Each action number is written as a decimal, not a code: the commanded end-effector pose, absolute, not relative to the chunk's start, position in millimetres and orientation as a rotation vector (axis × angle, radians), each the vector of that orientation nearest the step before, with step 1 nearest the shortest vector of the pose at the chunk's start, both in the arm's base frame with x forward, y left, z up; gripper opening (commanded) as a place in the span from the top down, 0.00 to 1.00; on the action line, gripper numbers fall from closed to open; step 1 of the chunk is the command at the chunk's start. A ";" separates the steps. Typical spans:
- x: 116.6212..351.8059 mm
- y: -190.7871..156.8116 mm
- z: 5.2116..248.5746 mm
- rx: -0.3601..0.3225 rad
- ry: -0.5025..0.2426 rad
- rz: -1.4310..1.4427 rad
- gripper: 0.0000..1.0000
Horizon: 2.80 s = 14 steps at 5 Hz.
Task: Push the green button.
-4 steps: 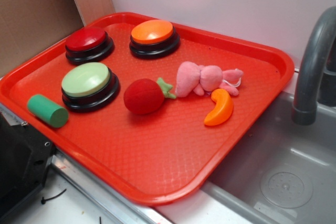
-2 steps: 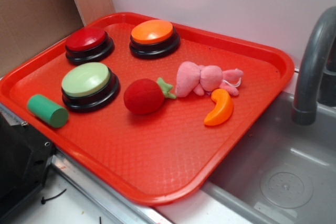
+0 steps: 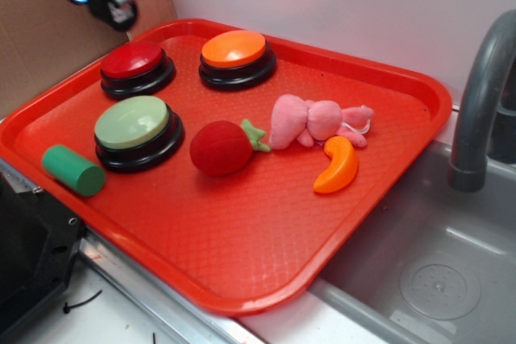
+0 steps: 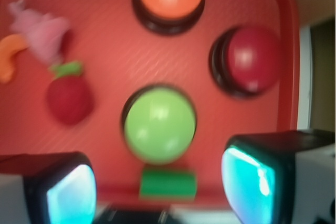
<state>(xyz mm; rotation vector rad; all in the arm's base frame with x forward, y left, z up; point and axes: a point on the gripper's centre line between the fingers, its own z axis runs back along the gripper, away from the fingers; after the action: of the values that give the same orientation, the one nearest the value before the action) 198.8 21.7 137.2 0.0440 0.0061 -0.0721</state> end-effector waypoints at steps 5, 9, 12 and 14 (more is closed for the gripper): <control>191.1 42.0 44.6 0.055 0.010 -0.225 0.00; 186.8 59.3 112.9 0.047 0.009 -0.158 0.00; 184.0 55.7 130.7 0.043 0.008 -0.147 0.00; 180.7 54.5 140.3 0.061 0.009 -0.135 0.00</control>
<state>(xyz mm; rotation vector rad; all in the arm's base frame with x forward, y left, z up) 171.1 52.8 126.9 0.0400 0.0702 -0.1242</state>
